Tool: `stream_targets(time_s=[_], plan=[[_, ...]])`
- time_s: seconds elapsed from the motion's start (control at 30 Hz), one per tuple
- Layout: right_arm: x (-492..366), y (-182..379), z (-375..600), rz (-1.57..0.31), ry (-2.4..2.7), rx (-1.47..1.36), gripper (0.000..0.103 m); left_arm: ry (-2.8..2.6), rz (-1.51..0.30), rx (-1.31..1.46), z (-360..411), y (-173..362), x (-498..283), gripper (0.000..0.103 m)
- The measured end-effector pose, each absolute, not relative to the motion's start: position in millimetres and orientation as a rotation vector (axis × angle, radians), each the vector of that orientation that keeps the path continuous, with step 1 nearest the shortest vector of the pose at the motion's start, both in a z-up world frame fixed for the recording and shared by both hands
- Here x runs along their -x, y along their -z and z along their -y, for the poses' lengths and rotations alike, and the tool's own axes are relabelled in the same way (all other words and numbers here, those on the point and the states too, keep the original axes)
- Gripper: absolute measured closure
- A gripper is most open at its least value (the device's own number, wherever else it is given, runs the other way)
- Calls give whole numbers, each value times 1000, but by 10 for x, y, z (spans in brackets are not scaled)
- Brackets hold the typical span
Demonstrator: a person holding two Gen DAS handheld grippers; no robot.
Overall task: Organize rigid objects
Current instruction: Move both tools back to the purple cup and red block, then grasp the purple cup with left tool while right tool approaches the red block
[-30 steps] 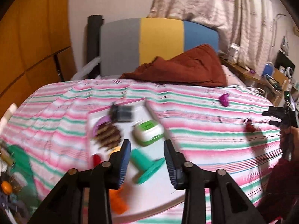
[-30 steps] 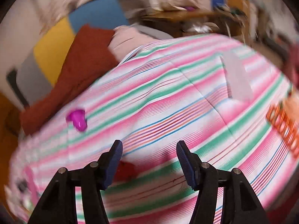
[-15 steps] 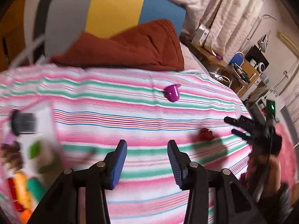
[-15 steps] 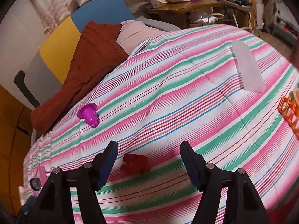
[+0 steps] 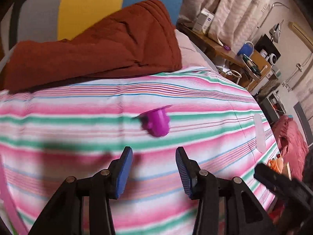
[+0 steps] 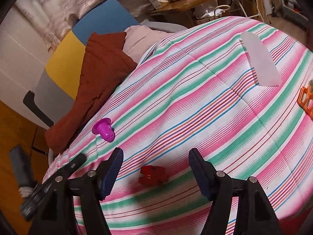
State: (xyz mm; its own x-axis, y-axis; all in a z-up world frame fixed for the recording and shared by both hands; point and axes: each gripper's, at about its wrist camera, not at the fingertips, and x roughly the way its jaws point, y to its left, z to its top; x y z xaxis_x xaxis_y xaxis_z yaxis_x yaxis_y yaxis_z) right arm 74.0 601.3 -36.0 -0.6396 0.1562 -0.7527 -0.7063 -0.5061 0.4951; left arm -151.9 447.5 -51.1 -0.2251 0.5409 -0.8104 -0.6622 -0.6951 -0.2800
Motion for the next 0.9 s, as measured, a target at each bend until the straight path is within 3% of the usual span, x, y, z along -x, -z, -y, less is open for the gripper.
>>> stream_targets(time_s=[0.13, 0.27, 0.5, 0.57, 0.67, 0.9], plan=[[-684, 372, -5969, -1135, -2197, 921, 31, -2003, -134, 1284, -4736, 677, 1693, 55], [-647, 385, -5933, -1161, -2228, 939, 30, -2027, -34, 1312, -4816, 795, 1855, 39], [-624, 403, -5900, -1190, -2235, 951, 29, -2099, -35, 1329, -5013, 932, 2044, 41], [-618, 417, -5893, -1182, -2232, 962, 29, -2095, -58, 1317, -5053, 946, 2057, 50], [-620, 443, -5897, -1181, -2221, 968, 29, -2083, -112, 1276, -5003, 945, 1993, 50], [-738, 503, -5987, -1207, -2132, 932, 29, -2076, -249, 1208, -4360, 895, 1511, 51]])
